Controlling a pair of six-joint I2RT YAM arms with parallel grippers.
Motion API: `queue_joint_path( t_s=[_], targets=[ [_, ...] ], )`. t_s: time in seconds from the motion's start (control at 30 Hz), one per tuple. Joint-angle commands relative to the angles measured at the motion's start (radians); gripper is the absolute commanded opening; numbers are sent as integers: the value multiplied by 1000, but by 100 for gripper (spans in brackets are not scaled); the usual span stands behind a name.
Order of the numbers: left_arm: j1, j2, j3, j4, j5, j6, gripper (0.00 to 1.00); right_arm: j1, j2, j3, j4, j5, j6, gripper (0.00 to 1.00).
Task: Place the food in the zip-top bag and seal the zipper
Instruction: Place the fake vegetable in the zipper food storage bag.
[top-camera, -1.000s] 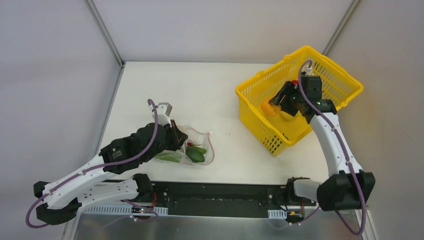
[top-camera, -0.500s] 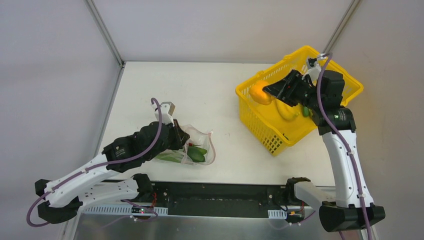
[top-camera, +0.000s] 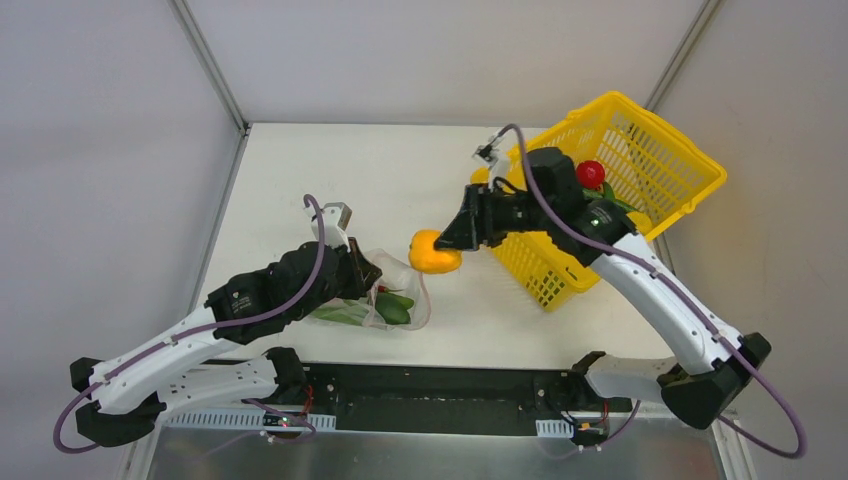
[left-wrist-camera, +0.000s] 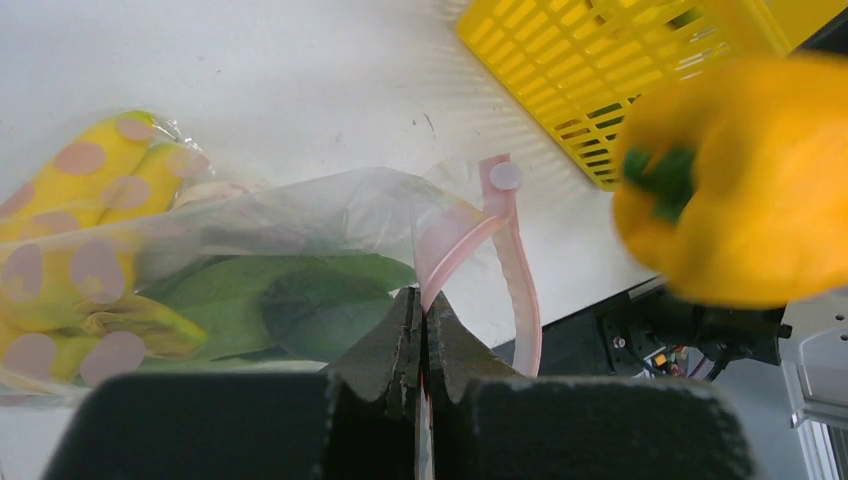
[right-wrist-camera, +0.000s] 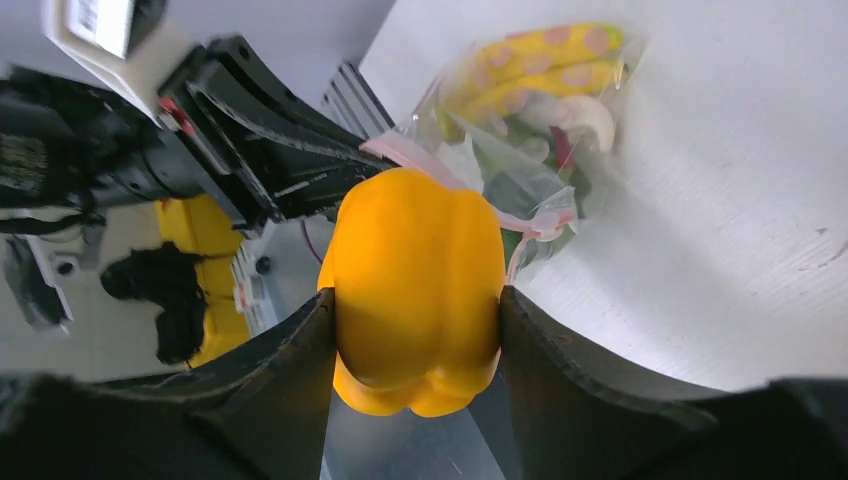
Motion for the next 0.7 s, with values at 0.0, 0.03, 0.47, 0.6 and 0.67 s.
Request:
queue_joint_path(
  t_s=[0.0, 0.03, 0.47, 0.6, 0.67],
  targets=[
    [12, -7, 41, 23, -7, -3, 2, 156, 55, 57, -45, 97, -115, 52],
    [12, -6, 41, 24, -6, -4, 2, 185, 70, 56, -46, 126, -123, 52],
    [12, -45, 31, 37, 0, -21, 2, 389, 202, 45, 50, 441, -140, 54],
    [12, -67, 41, 58, 3, -25, 2, 456, 167, -32, 235, 532, -164, 57],
    [12, -84, 45, 62, -3, -25, 2, 473, 134, -92, 359, 527, -164, 59]
  ],
)
